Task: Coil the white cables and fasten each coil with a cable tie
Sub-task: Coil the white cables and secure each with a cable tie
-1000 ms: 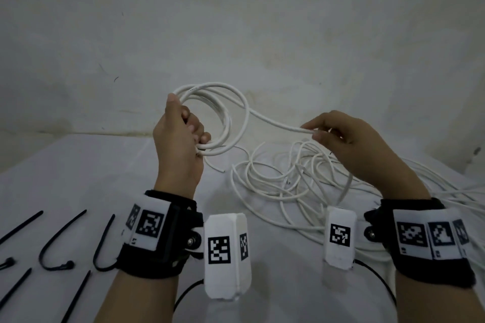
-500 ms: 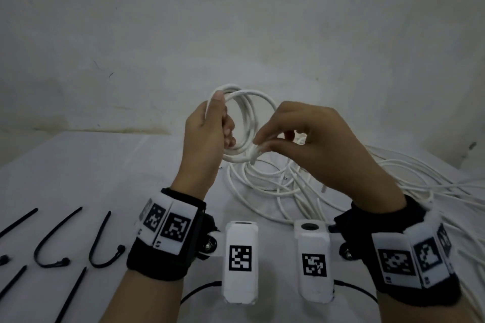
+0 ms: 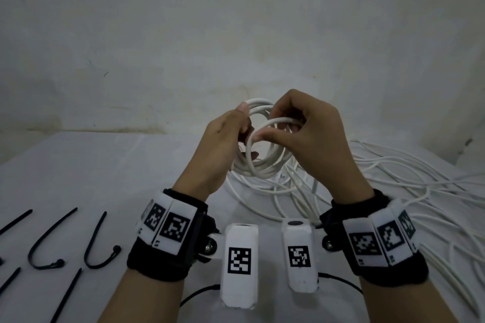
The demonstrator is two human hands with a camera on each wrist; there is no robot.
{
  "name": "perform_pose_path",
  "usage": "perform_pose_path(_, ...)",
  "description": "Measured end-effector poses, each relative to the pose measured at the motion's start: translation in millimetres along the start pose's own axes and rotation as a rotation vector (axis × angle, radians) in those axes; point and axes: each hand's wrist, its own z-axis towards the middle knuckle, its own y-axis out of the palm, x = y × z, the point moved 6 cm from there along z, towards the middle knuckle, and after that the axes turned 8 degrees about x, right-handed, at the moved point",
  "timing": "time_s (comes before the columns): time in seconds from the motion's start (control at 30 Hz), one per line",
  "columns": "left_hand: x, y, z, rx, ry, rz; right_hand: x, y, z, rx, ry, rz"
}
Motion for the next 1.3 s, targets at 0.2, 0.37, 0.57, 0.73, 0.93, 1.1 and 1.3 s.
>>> perform_pose_path(0.2,-5,9,-3,-0.09,-0.041,-0.032,3,-3,-1,0.123,0.024,-0.012)
perform_pose_path(0.37,-9,16,-4,-0.115,-0.12,-0.11,6,-2,-2,0.156,0.054,-0.027)
perform_pose_path(0.57,-10,19,-2,-0.144,-0.22,-0.289,10,-8,0,0.231,0.045,0.031)
perform_pose_path(0.73,-8,21,-3,-0.163,-0.263,-0.414,9,-9,1,0.26,-0.084,-0.133)
perform_pose_path(0.93,-7,25,-6,-0.187,-0.289,-0.447,10,-3,2,0.133,-0.05,-0.064)
perform_pose_path(1.1,-3,27,-10,-0.164,-0.185,-0.316,6,-9,3,0.203,-0.1,-0.108)
perform_pose_path(1.3,-3,24,-9,-0.091,-0.14,-0.153,6,-15,2,0.255,-0.134,-0.109)
